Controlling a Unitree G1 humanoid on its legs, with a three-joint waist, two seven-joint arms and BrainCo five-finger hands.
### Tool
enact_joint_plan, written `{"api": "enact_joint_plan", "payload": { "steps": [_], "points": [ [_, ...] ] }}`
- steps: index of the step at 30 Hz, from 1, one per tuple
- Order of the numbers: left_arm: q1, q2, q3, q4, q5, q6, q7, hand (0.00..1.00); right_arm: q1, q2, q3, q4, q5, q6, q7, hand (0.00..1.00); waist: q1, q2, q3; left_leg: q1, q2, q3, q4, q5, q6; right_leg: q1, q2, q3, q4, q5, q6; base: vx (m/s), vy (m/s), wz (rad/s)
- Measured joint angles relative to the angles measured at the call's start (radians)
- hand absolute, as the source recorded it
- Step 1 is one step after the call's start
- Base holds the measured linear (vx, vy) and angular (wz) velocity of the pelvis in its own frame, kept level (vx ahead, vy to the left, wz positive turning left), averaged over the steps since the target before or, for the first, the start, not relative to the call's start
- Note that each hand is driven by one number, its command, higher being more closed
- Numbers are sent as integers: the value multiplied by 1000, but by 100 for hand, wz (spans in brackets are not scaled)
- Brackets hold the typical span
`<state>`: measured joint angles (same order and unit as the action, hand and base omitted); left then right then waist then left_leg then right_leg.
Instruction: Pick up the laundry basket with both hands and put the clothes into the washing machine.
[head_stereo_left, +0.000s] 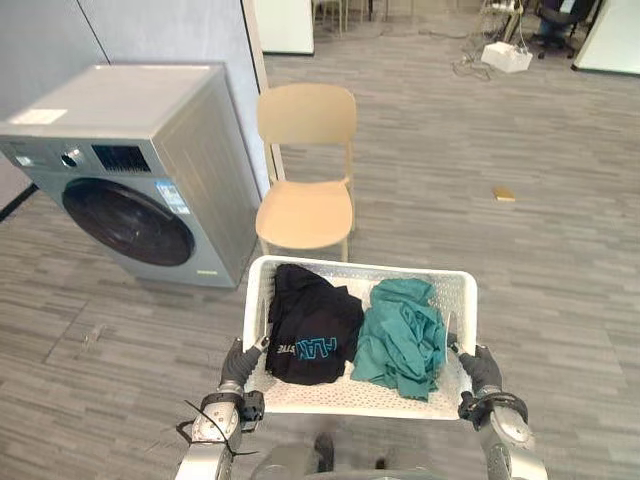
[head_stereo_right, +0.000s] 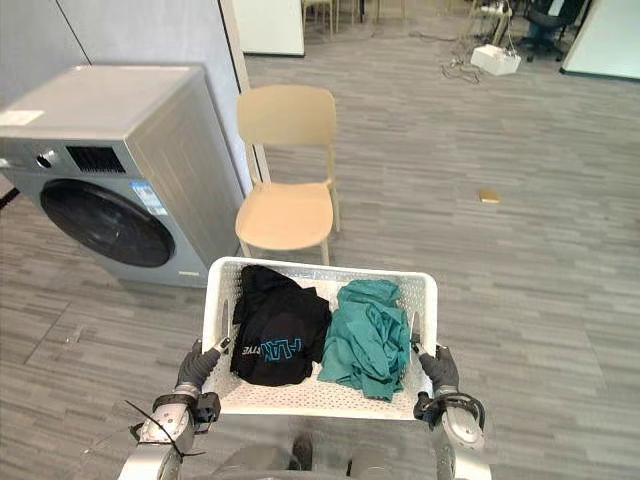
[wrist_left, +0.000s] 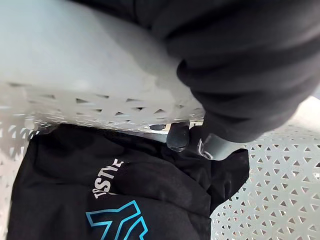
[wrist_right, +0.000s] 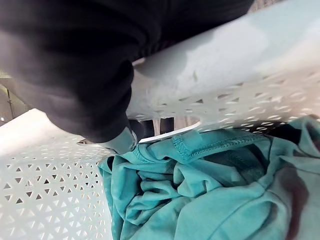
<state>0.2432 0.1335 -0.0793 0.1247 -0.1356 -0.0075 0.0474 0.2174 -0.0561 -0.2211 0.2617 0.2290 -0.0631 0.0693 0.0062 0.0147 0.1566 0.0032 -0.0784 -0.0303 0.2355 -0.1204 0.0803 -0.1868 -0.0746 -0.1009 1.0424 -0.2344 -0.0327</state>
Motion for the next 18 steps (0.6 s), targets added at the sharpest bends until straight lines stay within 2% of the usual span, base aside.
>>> {"api": "enact_joint_plan", "payload": {
  "steps": [2,3,4,5,6,7,8,9,10,11,12,13,14,16,17,18],
  "points": [
    [-6,7,-7,-4,0,0,-6,100,45,15,-15,-55,1,0,0,100,2,13,-3,68,36,-34,-9,-62,2,-58,19,-65,-316,-14,20,453,-99,38],
    [-5,11,-6,-12,0,0,-9,100,55,24,-15,-69,3,-1,-1,100,8,16,-10,94,48,-42,-6,-101,-16,-65,29,-91,-565,28,39,566,-191,30],
    [-5,14,-7,-12,0,-1,-8,100,58,28,-15,-72,3,-4,-2,100,7,-2,-20,115,46,-56,-2,-124,-38,-64,34,-69,-705,76,51,489,-201,43],
    [-5,13,-8,-13,1,-1,-14,100,64,28,-14,-73,4,-5,-4,100,0,-25,-34,131,42,-77,25,-165,-57,-63,32,-41,-759,127,40,555,-265,57],
    [8,1,-11,-13,1,1,-22,100,75,20,-15,-74,5,-5,-3,100,-4,-14,-44,166,63,-101,62,-223,-70,-42,41,-47,-725,205,17,479,-239,57],
    [14,-5,-12,-13,2,1,-23,100,80,16,-14,-74,5,-5,-4,100,-7,-6,-53,179,81,-107,79,-244,-78,-28,47,-73,-707,219,-1,637,-293,62],
    [20,-17,-14,-13,14,2,-22,100,84,9,-10,-74,6,-5,-4,100,-15,15,-58,146,113,-105,211,-252,-93,-3,64,-114,-678,167,-12,733,-359,72],
    [21,-23,-13,-14,16,2,-23,100,89,-4,-7,-88,7,-4,-4,100,-21,37,-56,73,136,-105,413,-227,-112,33,85,-145,-684,140,-28,713,-345,65],
    [20,-31,-9,-14,16,2,-23,100,96,-13,-3,-96,12,-4,-4,100,-19,52,-50,25,148,-106,530,-191,-128,56,99,-153,-689,126,-36,661,-300,32],
    [21,-48,5,-14,16,2,-23,100,82,-27,12,-100,18,-3,-6,100,4,76,-38,-75,175,-98,762,-108,-139,106,130,-152,-710,104,-57,518,-170,-2],
    [24,-48,11,-15,15,1,-22,100,71,-29,18,-99,18,3,-10,100,18,85,-28,-147,206,-87,925,-107,-137,168,150,-150,-742,92,-67,503,-155,-10],
    [26,-48,18,-15,14,1,-22,100,66,-29,25,-96,18,3,-14,100,22,81,-25,-179,219,-79,972,-109,-135,197,153,-148,-761,90,-70,452,-151,-13],
    [25,-45,30,-15,14,0,-23,100,55,-28,37,-89,19,2,-23,100,35,66,-17,-233,246,-46,993,-110,-135,250,147,-137,-800,90,-70,398,-138,-12],
    [21,-44,42,-14,10,-4,-23,100,30,-32,41,-78,19,3,-25,100,42,49,-7,-290,288,-8,860,-116,-138,306,130,-121,-853,92,-67,359,-86,-16],
    [21,-45,47,-14,9,-5,-22,100,6,-35,44,-55,19,3,-24,100,42,38,-1,-286,301,-4,668,-115,-138,326,115,-111,-867,92,-64,261,16,-22],
    [21,-42,46,-14,9,-8,-19,100,-5,-37,48,-40,21,2,-25,100,43,34,-2,-274,300,-4,550,-113,-140,333,106,-102,-870,87,-56,319,81,-37]
  ]
}}
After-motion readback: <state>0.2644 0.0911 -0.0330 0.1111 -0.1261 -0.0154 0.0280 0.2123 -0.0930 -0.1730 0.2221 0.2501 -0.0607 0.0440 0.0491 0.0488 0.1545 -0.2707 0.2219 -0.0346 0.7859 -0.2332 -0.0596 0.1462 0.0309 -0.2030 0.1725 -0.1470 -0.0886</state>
